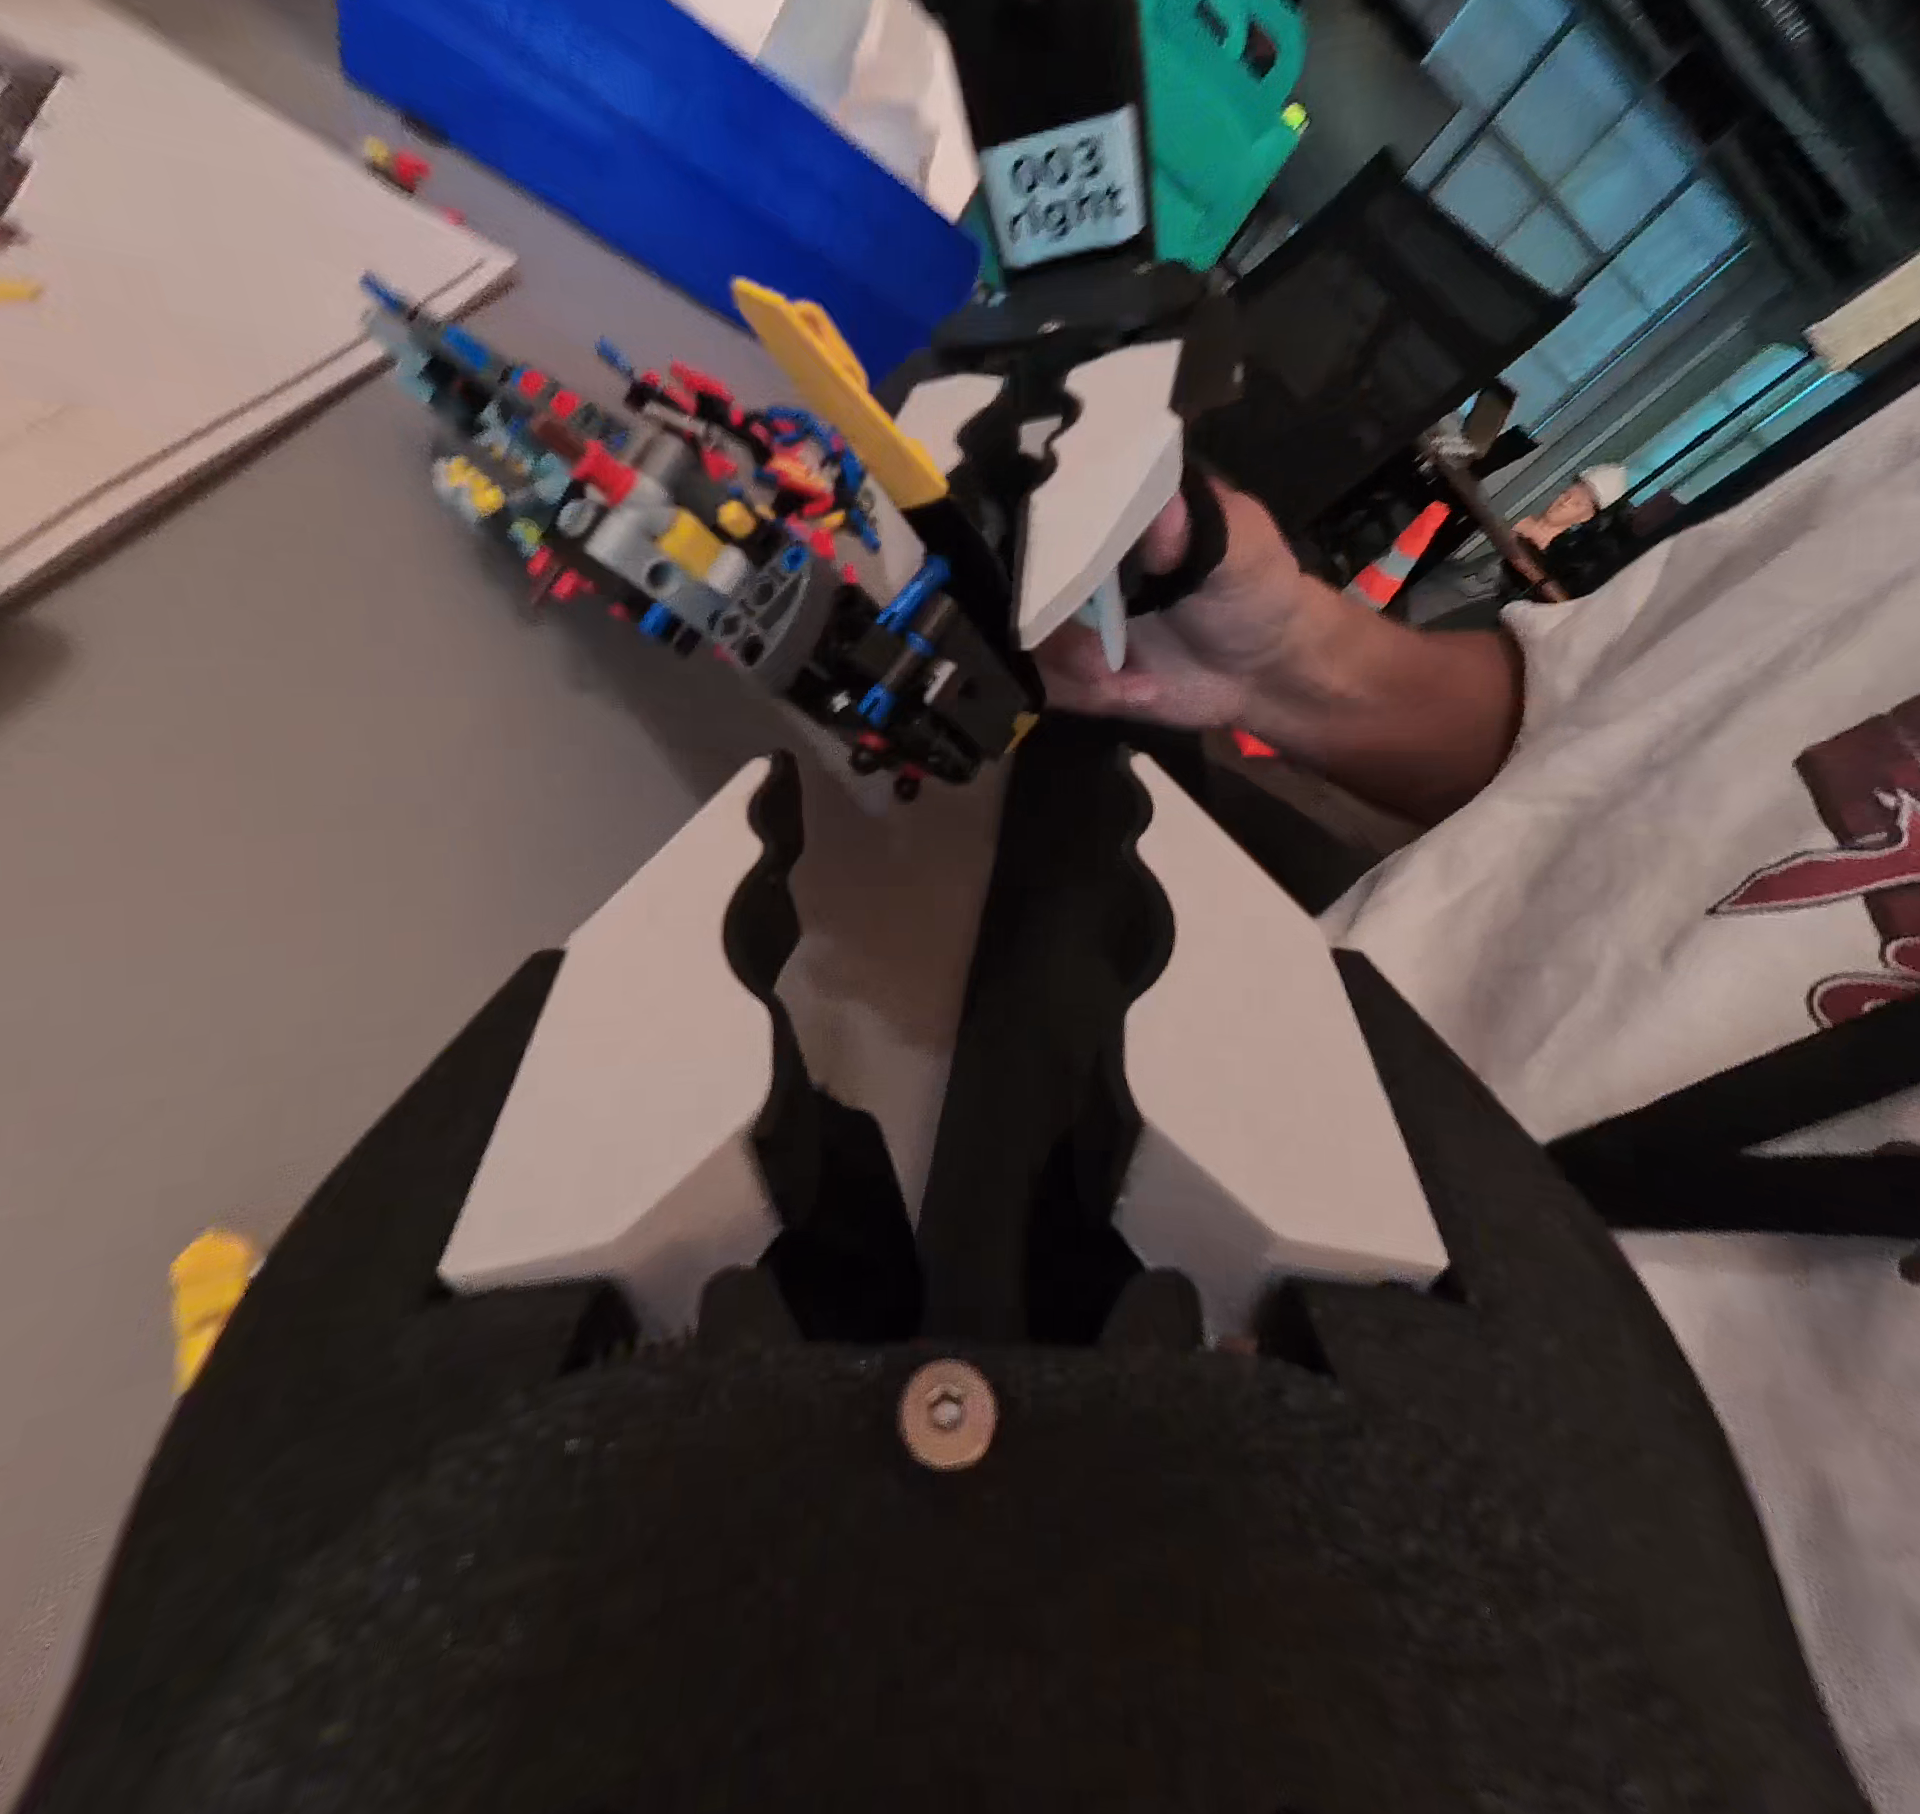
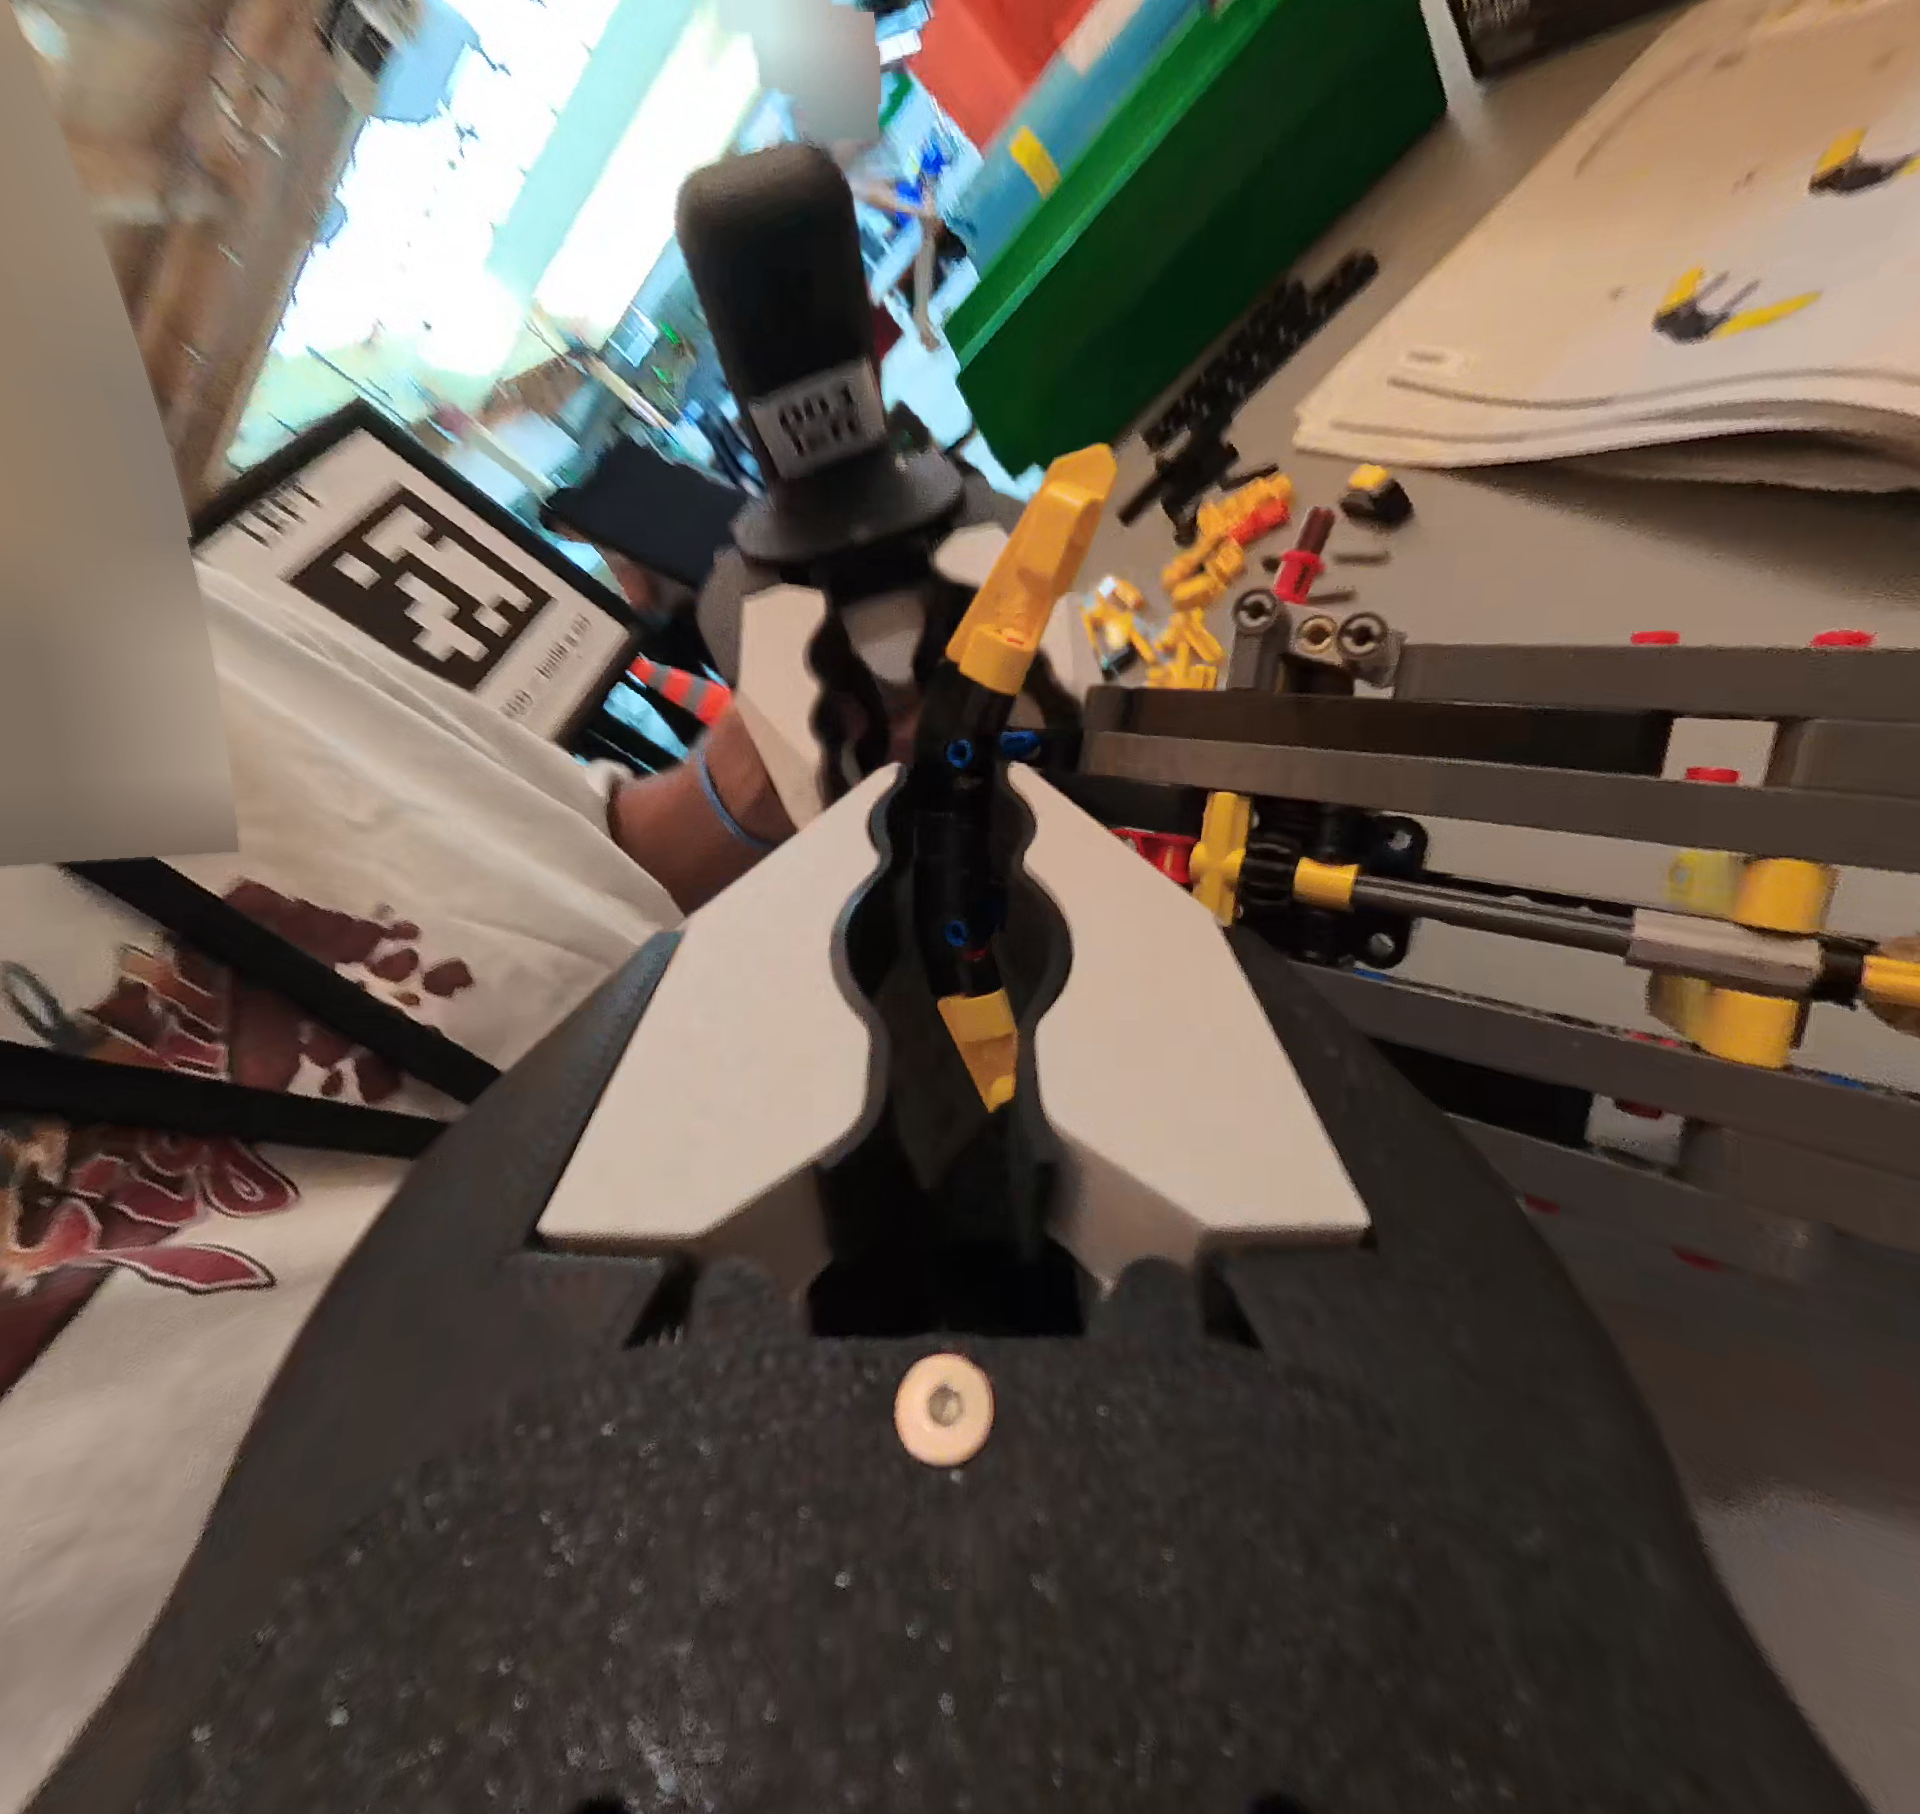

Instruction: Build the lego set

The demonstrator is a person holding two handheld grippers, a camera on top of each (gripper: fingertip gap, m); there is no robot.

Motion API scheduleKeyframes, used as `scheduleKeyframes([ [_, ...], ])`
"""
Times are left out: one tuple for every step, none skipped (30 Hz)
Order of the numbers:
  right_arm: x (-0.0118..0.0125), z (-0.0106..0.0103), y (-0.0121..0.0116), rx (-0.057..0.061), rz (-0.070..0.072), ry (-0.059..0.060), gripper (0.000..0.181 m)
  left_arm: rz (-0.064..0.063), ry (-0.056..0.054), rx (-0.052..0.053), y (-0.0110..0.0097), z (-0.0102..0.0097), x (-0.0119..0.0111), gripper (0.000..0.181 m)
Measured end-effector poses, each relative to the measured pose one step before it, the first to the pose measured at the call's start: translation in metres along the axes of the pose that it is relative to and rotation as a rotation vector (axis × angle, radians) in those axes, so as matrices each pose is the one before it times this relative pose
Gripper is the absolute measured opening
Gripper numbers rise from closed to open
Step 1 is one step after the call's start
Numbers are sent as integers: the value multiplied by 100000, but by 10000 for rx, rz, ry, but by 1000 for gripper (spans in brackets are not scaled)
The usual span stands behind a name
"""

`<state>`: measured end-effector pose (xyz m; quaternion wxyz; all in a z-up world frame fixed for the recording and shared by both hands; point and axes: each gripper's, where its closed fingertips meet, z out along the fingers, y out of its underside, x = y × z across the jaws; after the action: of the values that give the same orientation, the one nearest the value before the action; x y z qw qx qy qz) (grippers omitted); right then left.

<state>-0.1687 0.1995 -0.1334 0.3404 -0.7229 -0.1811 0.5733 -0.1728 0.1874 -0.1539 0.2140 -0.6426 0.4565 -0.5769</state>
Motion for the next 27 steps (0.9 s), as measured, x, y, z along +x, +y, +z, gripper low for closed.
scheduleKeyframes([
  [-451, 24, -561, 336, 97, -334, 13, -19, 197, 308, -452, 410, 372, 52],
  [-492, 3, -595, 379, 39, -317, 12, -223, 235, 364, -474, 284, 165, 52],
  [-288, 91, -355, 211, 19, -158, 13, -296, 374, 492, -628, 164, 254, 51],
  [-184, 156, -61, 1, -98, -55, 13, -282, 275, 516, -616, 57, 44, 49],
  [-252, 128, -131, 89, -199, -64, 13, -194, 191, 452, -451, -28, -104, 41],
  [-215, 88, -164, 129, -146, -51, 13, -156, 322, 427, -349, -90, 136, 40],
  [-189, 51, -63, 66, -74, -67, 13, -131, 355, 369, -214, -83, 224, 39],
  [-112, 44, 119, -56, -86, -44, 13, -121, 242, 175, 11, -62, 169, 38],
  [-165, -2, 187, -99, -169, -74, 13, -19, 122, -26, 129, -30, 197, 38],
  [-292, -52, 196, -127, -215, -122, 14, 156, 51, -100, 132, -32, 243, 38],
  [-306, -89, 246, -241, -232, -63, 14, 262, 8, -115, 157, -3, 267, 38],
  [-190, -156, 242, -317, -357, 136, 15, 257, -11, -104, 179, 29, 205, 38],
  [-54, -244, 11, -229, -582, 374, 18, 179, -11, -92, 178, 26, 148, 38],
  [-22, -337, -198, -168, -703, 492, 24, 122, -6, -109, 179, -3, 110, 38],
  [-140, -389, -114, -297, -751, 450, 30, 125, -17, -117, 162, -20, 63, 38],
  [-279, -433, 39, -494, -791, 352, 31, 165, -28, -134, 136, -37, 57, 38],
  [-129, -450, 172, -628, -745, 446, 34, 253, -65, -225, 204, -35, 16, 38],
  [-36, -418, 206, -683, -615, 483, 37, 402, -148, -384, 347, -18, -62, 38],
  [-197, -335, 116, -666, -613, 317, 38, 519, -211, -525, 519, 50, -127, 38],
  [-399, -225, 5, -640, -620, 128, 38, 516, -164, -572, 558, 139, -47, 38],
  [-243, -195, -38, -592, -556, 182, 37, 425, -1, -500, 424, 173, 180, 38],
  [-205, -143, 66, -543, -568, 129, 33, 261, 167, -317, 172, 121, 319, 38],
  [-125, -85, 206, -482, -559, 119, 28, 65, 263, -216, 90, 41, 259, 38],
  [111, -29, 335, -379, -403, 221, 28, 22, 213, -219, 156, -10, 88, 38],
  [20, 97, 455, -280, -301, 89, 32, 109, 101, -231, 228, -39, -51, 38],
  [78, 165, 548, -242, -171, 58, 34, 205, 43, -295, 356, -14, -81, 38],
  [-38, 138, 330, -30, -31, -58, 34, 245, 19, -354, 439, 9, -46, 38],
])
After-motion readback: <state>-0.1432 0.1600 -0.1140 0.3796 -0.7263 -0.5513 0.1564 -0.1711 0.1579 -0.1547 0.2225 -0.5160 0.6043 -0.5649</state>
